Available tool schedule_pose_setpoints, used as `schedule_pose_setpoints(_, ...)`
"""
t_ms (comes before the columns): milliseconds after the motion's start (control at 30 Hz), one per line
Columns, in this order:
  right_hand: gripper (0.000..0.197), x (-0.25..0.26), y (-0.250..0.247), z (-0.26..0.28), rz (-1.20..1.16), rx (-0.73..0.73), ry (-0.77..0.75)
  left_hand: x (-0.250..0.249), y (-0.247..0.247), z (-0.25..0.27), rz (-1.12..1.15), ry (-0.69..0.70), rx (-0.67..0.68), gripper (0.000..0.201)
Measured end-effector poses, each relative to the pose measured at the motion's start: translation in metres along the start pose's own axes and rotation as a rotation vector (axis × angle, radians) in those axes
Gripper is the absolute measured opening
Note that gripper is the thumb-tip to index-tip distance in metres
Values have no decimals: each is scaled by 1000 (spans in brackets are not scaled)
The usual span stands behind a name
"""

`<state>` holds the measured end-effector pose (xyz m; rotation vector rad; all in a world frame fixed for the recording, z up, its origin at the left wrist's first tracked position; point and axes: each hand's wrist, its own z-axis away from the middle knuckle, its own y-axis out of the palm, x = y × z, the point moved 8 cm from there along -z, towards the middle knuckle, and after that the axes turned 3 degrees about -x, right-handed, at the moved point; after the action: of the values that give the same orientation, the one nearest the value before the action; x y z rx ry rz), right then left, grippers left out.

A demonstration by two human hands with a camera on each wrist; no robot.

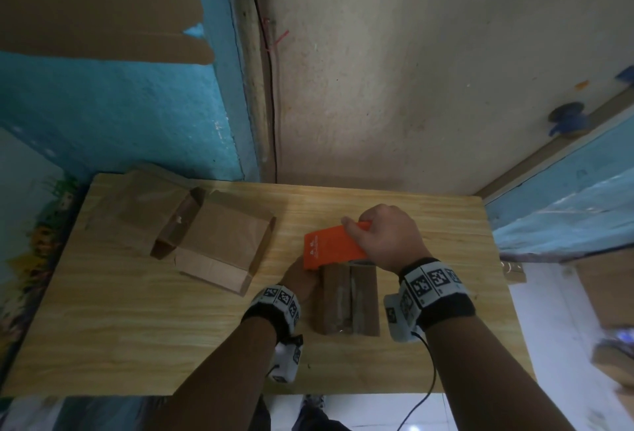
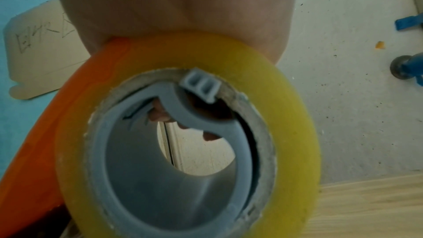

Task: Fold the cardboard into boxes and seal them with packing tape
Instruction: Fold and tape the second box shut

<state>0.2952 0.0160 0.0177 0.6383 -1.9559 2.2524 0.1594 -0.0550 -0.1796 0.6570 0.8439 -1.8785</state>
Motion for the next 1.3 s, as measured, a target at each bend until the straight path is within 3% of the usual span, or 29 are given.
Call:
schedule_pose_setpoints(133,66,4,0,-2,25,-1,1,-2,3,19,-360,-4,100,30)
schedule_pose_setpoints(233,65,2,0,-2,16,9,1,1,8,25,-435,50,208,24)
schedule_pose_setpoints(267,65,2,0,-2,9,10,0,3,4,21,-433,42,181,26)
schedule_pose_setpoints(333,63,1,-1,-2,4,14,-3,-10,-13,23,-312,42,42,25)
schedule_pose_setpoints(400,63,0,-2,-1,14,10,1,-29,-25,26,-108,147,-88,15)
schedule_pose_setpoints(533,67,-3,-2,0,28,1,14,-35,-36,35,-45,112,-205,30)
schedule_pose_setpoints(600,67,-5,-3,1,15,-5,16,-32,-37,38,-12,122,-205,33)
schedule_pose_setpoints(733,64,-13,-6,1,-46,-18,40,-20,-10,45,273,119,27,22)
schedule_pose_setpoints(800,63,-17,-7,2,-71,-17,56,-18,-1,46,411,101,48,44)
schedule_pose_setpoints(1000,62,-22,-7,4,-107,-27,69,-28,15,45,509,79,84,62)
schedule_pose_setpoints(1067,62,-20,-5,3,-87,-24,63,-24,15,44,488,50,36,68)
schedule_pose_setpoints(1200,64,-6,0,2,-10,-38,53,-17,0,39,344,22,-279,61)
schedule_pose_setpoints(1300,62,6,6,-1,63,-22,39,-23,5,34,429,8,-276,72)
